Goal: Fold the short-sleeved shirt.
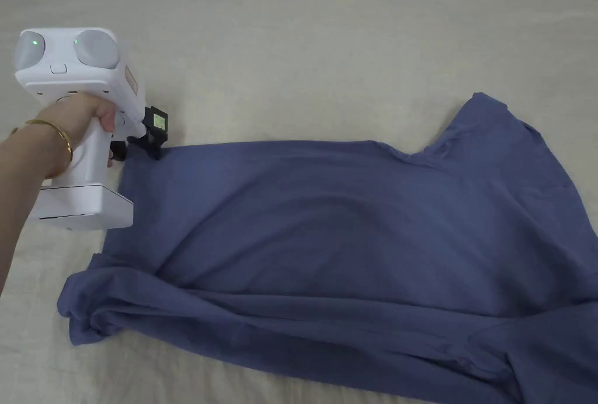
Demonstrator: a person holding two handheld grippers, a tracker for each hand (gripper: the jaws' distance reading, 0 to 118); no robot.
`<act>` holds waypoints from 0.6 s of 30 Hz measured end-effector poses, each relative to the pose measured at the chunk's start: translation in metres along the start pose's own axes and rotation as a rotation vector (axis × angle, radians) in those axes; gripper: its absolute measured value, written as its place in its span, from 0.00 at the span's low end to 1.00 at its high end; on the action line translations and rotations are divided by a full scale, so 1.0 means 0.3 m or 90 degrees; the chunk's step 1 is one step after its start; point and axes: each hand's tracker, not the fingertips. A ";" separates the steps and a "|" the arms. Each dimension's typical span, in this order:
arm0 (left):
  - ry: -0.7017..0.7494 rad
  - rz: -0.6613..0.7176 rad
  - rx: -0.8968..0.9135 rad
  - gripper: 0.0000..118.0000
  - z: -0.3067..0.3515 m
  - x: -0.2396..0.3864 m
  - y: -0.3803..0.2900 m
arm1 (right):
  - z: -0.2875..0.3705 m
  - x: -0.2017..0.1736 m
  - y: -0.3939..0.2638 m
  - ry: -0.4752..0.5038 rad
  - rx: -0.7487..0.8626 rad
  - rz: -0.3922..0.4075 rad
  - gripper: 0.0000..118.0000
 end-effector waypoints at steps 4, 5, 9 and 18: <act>-0.032 0.036 -0.001 0.00 0.016 0.003 -0.002 | 0.021 0.015 0.019 -0.002 0.005 -0.002 0.00; -0.030 0.028 0.010 0.00 0.024 0.007 -0.012 | 0.026 0.019 0.024 -0.003 0.007 -0.002 0.00; -0.040 0.014 0.061 0.00 0.088 0.017 -0.045 | 0.028 0.035 0.050 -0.006 0.016 -0.004 0.00; -0.041 -0.025 0.278 0.00 0.311 0.037 -0.228 | -0.033 0.034 0.080 0.011 0.012 -0.023 0.00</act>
